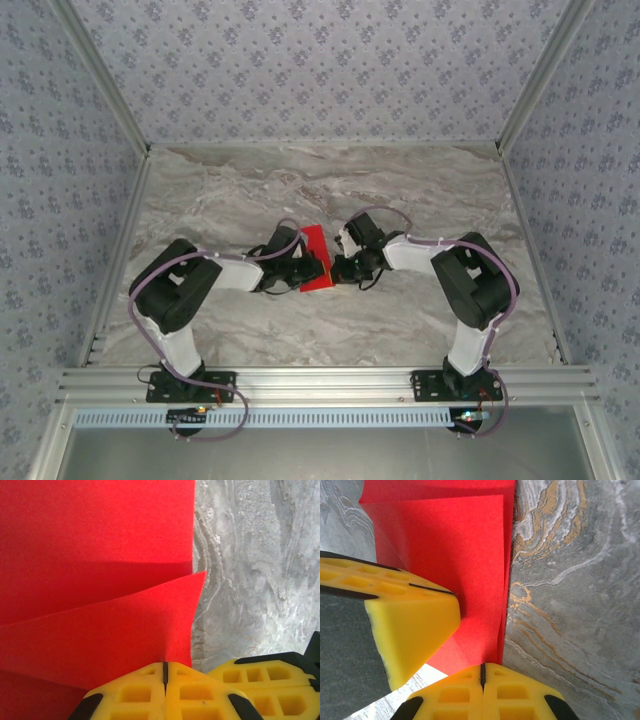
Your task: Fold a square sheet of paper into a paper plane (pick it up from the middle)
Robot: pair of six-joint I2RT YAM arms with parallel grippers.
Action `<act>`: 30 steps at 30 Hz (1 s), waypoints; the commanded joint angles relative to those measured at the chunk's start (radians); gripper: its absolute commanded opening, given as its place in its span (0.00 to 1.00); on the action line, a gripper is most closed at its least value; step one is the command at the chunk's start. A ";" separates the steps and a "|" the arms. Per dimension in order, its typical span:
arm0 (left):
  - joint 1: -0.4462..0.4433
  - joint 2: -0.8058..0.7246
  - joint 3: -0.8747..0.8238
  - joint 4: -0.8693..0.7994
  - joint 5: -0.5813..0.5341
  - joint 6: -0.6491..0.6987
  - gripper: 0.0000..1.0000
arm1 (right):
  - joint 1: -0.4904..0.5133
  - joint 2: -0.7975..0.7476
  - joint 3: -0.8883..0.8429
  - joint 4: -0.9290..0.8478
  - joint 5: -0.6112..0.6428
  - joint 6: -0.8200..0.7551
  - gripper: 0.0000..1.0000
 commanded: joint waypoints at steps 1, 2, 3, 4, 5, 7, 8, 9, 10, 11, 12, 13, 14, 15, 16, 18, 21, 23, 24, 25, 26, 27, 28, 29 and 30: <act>-0.004 0.009 0.012 0.024 0.005 -0.010 0.05 | 0.003 0.024 -0.031 -0.026 0.030 0.001 0.00; -0.004 0.003 0.012 0.006 -0.004 -0.006 0.05 | 0.004 0.026 -0.031 -0.029 0.034 -0.001 0.00; -0.004 -0.003 0.013 -0.016 -0.022 -0.002 0.05 | 0.006 0.028 -0.030 -0.032 0.040 -0.004 0.00; -0.004 -0.009 0.010 -0.034 -0.039 0.000 0.05 | 0.007 0.030 -0.029 -0.039 0.047 -0.010 0.00; -0.004 -0.015 0.008 -0.057 -0.059 0.003 0.05 | 0.009 0.032 -0.028 -0.044 0.058 -0.014 0.00; -0.002 -0.024 0.009 -0.107 -0.098 0.009 0.05 | 0.014 0.037 -0.029 -0.058 0.080 -0.025 0.00; -0.002 -0.025 0.008 -0.122 -0.112 0.010 0.05 | 0.017 0.043 -0.028 -0.065 0.092 -0.031 0.00; 0.000 -0.027 0.005 -0.133 -0.123 0.010 0.04 | 0.019 0.049 -0.029 -0.074 0.102 -0.038 0.00; 0.001 -0.029 0.004 -0.141 -0.136 0.010 0.04 | 0.021 0.053 -0.029 -0.080 0.113 -0.044 0.00; 0.004 -0.032 0.002 -0.152 -0.147 0.009 0.04 | 0.024 0.058 -0.031 -0.088 0.126 -0.048 0.00; 0.012 -0.035 -0.002 -0.160 -0.156 0.009 0.04 | 0.025 0.062 -0.032 -0.092 0.137 -0.053 0.00; 0.018 -0.040 -0.006 -0.162 -0.165 0.008 0.04 | 0.026 0.064 -0.033 -0.096 0.144 -0.055 0.00; 0.027 -0.046 -0.015 -0.163 -0.172 0.009 0.04 | 0.025 0.066 -0.037 -0.099 0.152 -0.057 0.00; 0.041 -0.052 -0.024 -0.165 -0.179 0.010 0.04 | 0.025 0.069 -0.038 -0.105 0.159 -0.060 0.00; 0.052 -0.057 -0.032 -0.164 -0.184 0.014 0.04 | 0.026 0.071 -0.038 -0.106 0.162 -0.061 0.00; 0.084 -0.064 -0.047 -0.164 -0.188 0.025 0.04 | 0.027 0.075 -0.041 -0.113 0.172 -0.064 0.00; 0.139 -0.073 -0.059 -0.167 -0.186 0.049 0.04 | 0.028 0.078 -0.039 -0.119 0.179 -0.068 0.00; 0.170 -0.081 -0.055 -0.183 -0.187 0.074 0.04 | 0.029 0.078 -0.038 -0.121 0.179 -0.069 0.00; 0.188 -0.086 -0.050 -0.192 -0.186 0.087 0.04 | 0.029 0.078 -0.038 -0.121 0.178 -0.068 0.00; 0.201 -0.093 -0.049 -0.195 -0.183 0.096 0.04 | 0.030 0.078 -0.036 -0.123 0.178 -0.067 0.00; 0.213 -0.105 -0.047 -0.200 -0.178 0.105 0.04 | 0.029 0.078 -0.033 -0.123 0.177 -0.068 0.00; 0.222 -0.120 -0.046 -0.203 -0.175 0.114 0.04 | 0.030 0.078 -0.033 -0.123 0.177 -0.067 0.00; 0.226 -0.136 -0.044 -0.206 -0.171 0.124 0.04 | 0.030 0.077 -0.032 -0.122 0.174 -0.066 0.00; 0.225 -0.156 -0.042 -0.213 -0.167 0.134 0.04 | 0.030 0.076 -0.031 -0.122 0.173 -0.065 0.00; 0.224 -0.175 -0.040 -0.213 -0.152 0.140 0.04 | 0.031 0.075 -0.031 -0.122 0.170 -0.065 0.00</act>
